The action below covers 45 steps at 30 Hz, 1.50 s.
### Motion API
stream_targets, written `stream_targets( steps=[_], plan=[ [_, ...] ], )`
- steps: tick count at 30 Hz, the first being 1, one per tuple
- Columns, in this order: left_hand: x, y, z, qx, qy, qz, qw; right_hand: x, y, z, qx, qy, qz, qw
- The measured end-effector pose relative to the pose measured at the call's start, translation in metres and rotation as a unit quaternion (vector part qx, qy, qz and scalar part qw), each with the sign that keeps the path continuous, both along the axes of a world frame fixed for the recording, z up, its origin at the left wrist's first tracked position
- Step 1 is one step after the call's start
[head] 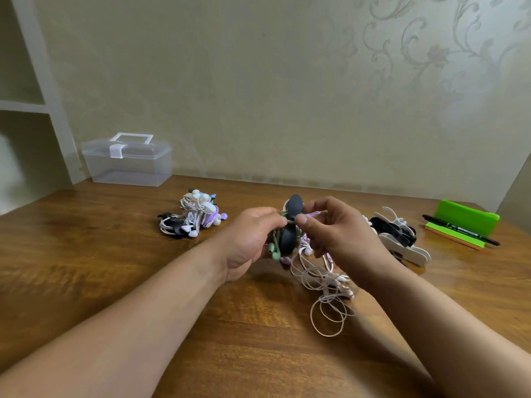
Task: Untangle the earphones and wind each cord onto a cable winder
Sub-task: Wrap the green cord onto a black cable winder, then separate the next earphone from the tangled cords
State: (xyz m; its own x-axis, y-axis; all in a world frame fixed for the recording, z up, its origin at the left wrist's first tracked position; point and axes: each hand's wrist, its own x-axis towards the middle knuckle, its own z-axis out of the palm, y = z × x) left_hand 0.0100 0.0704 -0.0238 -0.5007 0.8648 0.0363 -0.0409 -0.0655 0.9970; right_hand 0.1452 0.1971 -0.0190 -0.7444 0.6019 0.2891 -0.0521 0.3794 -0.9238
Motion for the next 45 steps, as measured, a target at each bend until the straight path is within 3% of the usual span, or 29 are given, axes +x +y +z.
stream_targets(
  steps=[8,14,18,22,29,31,35,38,45],
  plan=[
    [-0.037,-0.024,0.009,-0.009,-0.039,0.064,0.997,-0.042,-0.022,0.027,0.106,-0.062,-0.014,0.992],
    [-0.086,-0.042,-0.001,-0.118,0.113,0.159,0.974,-0.041,-0.027,0.006,0.05,0.006,-0.025,0.998],
    [-0.1,-0.038,-0.002,-0.174,0.286,0.182,0.925,-0.039,-0.031,0.002,0.045,0.003,-0.013,0.999],
    [-0.093,-0.033,-0.008,-0.23,0.423,0.229,0.846,-0.037,-0.034,0.004,0.058,-0.004,-0.009,0.998],
    [-0.085,-0.034,-0.013,-0.073,0.551,0.303,0.774,-0.032,-0.027,0.006,0.062,0.006,-0.025,0.998],
    [-0.076,-0.034,-0.013,-0.037,0.556,0.263,0.788,-0.031,-0.027,0.007,0.06,0.008,-0.028,0.998],
    [-0.067,-0.032,-0.02,-0.12,0.479,0.138,0.859,-0.031,-0.026,0.008,0.055,0.007,-0.032,0.998],
    [-0.07,-0.032,-0.02,-0.15,0.47,0.155,0.856,-0.028,-0.022,0.01,0.048,0.009,-0.043,0.998],
    [-0.053,-0.027,-0.008,-0.113,0.516,0.122,0.84,-0.014,0.006,0.028,-0.013,0.036,-0.09,0.995]
  ],
)
